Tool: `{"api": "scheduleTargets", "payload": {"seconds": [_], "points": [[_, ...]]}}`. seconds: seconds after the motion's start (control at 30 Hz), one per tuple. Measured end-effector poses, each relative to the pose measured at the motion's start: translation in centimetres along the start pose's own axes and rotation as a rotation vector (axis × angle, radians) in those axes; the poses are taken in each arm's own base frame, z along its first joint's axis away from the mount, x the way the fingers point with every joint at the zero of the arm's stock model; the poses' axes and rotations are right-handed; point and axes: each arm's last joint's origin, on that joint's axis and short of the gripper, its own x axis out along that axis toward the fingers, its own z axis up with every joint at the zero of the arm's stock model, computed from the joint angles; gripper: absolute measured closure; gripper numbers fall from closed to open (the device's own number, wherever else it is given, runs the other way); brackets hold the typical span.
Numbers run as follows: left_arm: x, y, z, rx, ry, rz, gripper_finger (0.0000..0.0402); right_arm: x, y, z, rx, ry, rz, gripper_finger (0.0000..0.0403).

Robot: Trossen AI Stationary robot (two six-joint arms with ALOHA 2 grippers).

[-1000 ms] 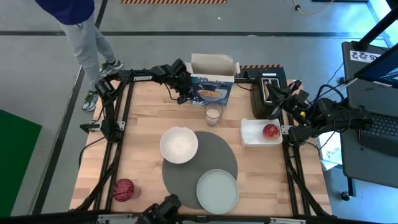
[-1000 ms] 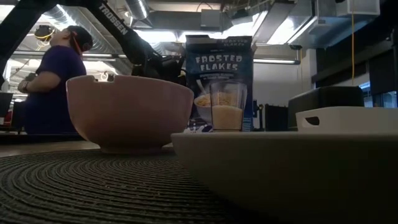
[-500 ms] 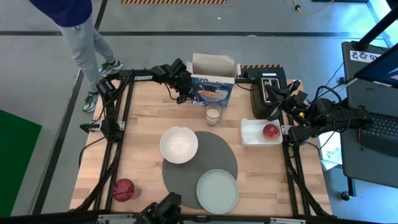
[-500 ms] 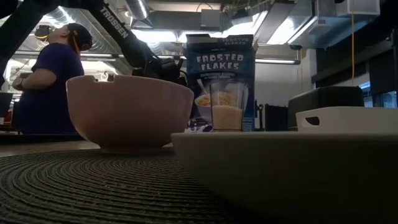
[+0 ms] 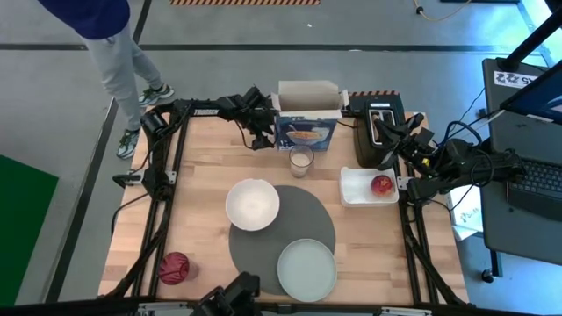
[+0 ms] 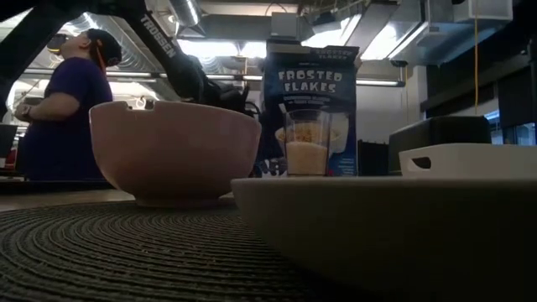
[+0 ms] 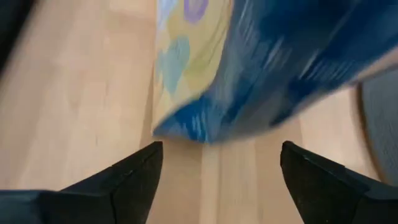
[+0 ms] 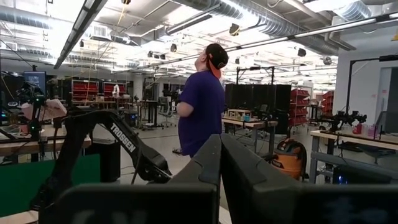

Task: Arrange a breakfast setting
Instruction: Pour the cereal into the white bowl

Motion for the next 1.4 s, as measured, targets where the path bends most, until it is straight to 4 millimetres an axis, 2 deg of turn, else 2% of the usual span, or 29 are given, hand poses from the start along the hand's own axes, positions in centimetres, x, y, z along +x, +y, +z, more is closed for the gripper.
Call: {"api": "scheduleTargets", "payload": {"seconds": [0.07, 0.2, 0.3, 0.53, 0.8, 1.13, 1.4], "points": [[0.3, -0.2, -0.5, -0.002, -0.015, -0.007, 0.0088, 0.0, 0.0, 0.0, 0.009, 0.0, 0.0, 0.0393], [1.6, -0.9, -2.9, -0.067, -0.042, -0.04, 0.0094, 0.0, 0.0, 0.0, 0.019, 0.0, 0.0, 0.0393], [1.9, -1.4, -3.5, -0.074, -0.114, -0.004, 0.0098, 0.0, 0.0, 0.0, 0.019, 0.0, 0.0, 0.0393], [2.0, -1.8, -3.4, -0.081, -0.314, 0.073, 0.0098, 0.0, 0.0, 0.0, 0.068, 0.0, 0.0, 0.0393], [2.9, -3.1, -3.1, -0.016, -0.319, 0.195, 0.0098, 0.0, 0.0, 0.0, 0.1, 0.0, 0.0, 0.0393], [1.8, -1.4, -3.1, -0.047, -0.354, 0.277, 0.0098, 0.0, 0.0, 0.0, 0.124, -0.001, -0.001, 0.0393], [2.0, -1.4, -1.0, 0.052, -0.404, 0.201, 0.0099, 0.0, -0.1, 0.0, 0.122, 0.006, -0.027, 0.0393]]}}
